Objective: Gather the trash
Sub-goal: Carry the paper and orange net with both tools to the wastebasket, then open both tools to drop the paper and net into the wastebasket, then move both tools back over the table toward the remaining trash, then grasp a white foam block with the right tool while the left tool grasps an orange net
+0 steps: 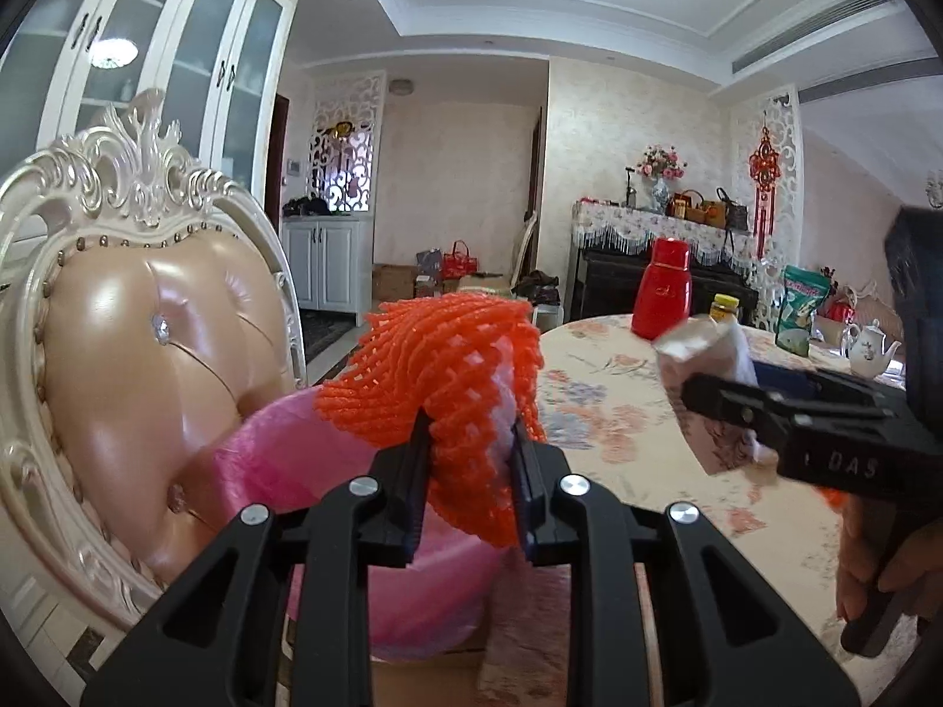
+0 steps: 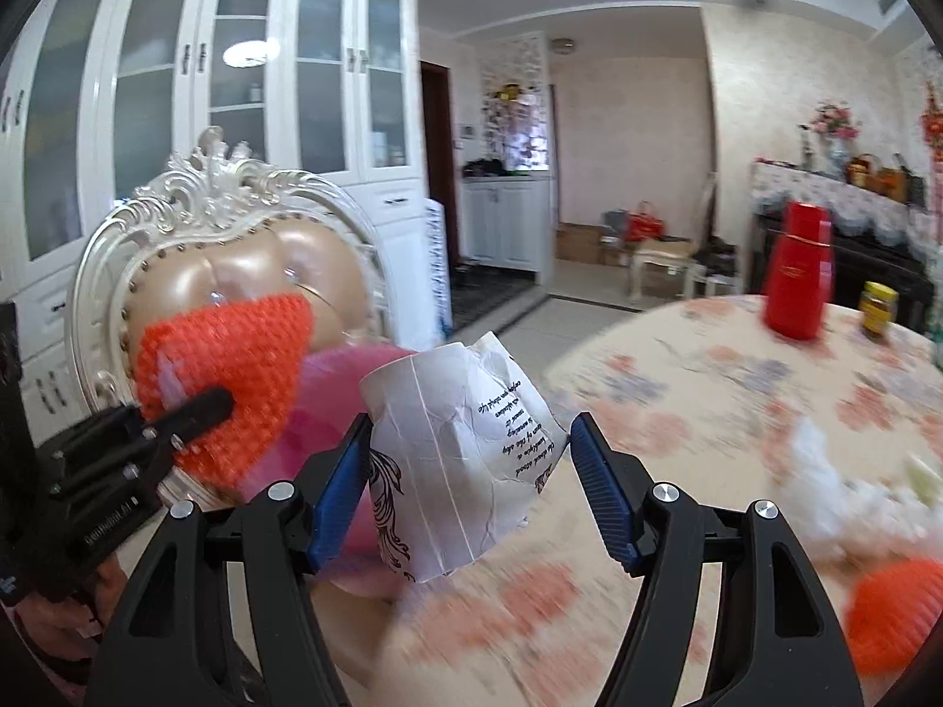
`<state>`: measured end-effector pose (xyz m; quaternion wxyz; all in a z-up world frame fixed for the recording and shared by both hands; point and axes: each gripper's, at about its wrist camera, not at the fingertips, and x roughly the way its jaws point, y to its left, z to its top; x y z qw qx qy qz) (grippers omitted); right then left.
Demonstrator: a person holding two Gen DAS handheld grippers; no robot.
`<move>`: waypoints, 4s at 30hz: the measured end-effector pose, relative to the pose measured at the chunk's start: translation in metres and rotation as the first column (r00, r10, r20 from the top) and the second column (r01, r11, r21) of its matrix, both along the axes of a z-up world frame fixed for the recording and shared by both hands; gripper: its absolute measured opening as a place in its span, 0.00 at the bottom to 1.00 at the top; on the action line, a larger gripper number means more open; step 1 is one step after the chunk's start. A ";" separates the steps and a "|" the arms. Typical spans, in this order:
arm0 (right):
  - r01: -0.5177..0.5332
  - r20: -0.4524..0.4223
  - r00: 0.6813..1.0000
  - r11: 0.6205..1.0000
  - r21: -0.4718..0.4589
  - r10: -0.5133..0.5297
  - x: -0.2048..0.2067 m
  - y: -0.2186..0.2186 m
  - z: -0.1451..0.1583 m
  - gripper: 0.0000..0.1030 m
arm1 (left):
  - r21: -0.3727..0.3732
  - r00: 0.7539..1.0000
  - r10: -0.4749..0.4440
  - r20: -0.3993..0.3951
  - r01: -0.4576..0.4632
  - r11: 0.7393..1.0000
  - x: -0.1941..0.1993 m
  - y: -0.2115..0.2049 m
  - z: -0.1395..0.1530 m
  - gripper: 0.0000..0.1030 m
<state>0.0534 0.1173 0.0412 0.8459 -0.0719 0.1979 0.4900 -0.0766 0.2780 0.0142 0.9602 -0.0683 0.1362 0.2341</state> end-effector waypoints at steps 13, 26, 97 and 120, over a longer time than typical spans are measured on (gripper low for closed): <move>-0.087 -0.035 0.996 0.995 -0.041 0.086 0.023 0.114 -0.014 0.63 | -0.024 0.996 0.050 -0.068 -0.052 0.998 0.030 0.096 -0.023 0.30; -0.107 -0.112 0.988 0.994 -0.014 0.104 0.043 0.139 -0.025 0.74 | -0.083 0.967 0.250 -0.046 -0.253 0.964 -0.007 0.134 -0.039 0.92; 0.779 -0.255 0.557 0.604 -0.171 -0.791 0.104 -0.391 -0.085 0.71 | -0.173 0.755 -0.535 -0.378 0.510 0.843 0.306 -0.321 -0.068 0.95; 0.806 -0.284 0.537 0.582 -0.104 -0.794 0.097 -0.408 -0.076 0.72 | -0.268 0.677 -0.656 -0.335 0.599 0.755 0.331 -0.353 -0.077 0.22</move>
